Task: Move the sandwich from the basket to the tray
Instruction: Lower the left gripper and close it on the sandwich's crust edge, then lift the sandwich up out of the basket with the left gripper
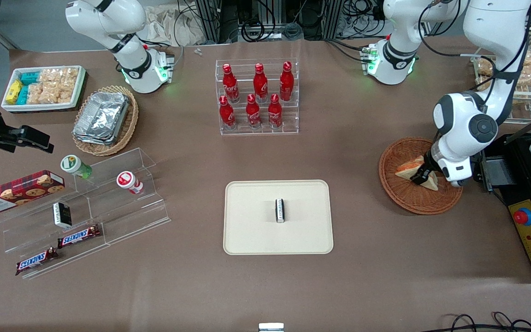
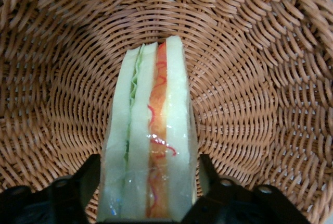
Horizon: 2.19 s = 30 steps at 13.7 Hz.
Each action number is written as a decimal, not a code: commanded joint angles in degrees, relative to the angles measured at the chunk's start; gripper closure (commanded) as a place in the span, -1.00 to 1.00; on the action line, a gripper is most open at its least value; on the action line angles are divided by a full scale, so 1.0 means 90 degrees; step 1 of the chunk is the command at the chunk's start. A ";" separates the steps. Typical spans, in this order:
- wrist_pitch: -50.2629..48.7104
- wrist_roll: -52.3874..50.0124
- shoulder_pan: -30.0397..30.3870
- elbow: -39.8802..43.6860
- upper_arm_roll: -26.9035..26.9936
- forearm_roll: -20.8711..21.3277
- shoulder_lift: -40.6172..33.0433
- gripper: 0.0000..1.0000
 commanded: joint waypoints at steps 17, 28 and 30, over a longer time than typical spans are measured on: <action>-0.4402 0.4766 -0.0133 0.2431 -0.0300 0.0132 -0.1815 1.00; -0.4999 0.6267 -0.0143 0.3330 -0.1110 0.0054 -0.1659 1.00; -0.5174 0.6072 -0.0143 0.3525 -0.1423 -0.0062 -0.1553 1.00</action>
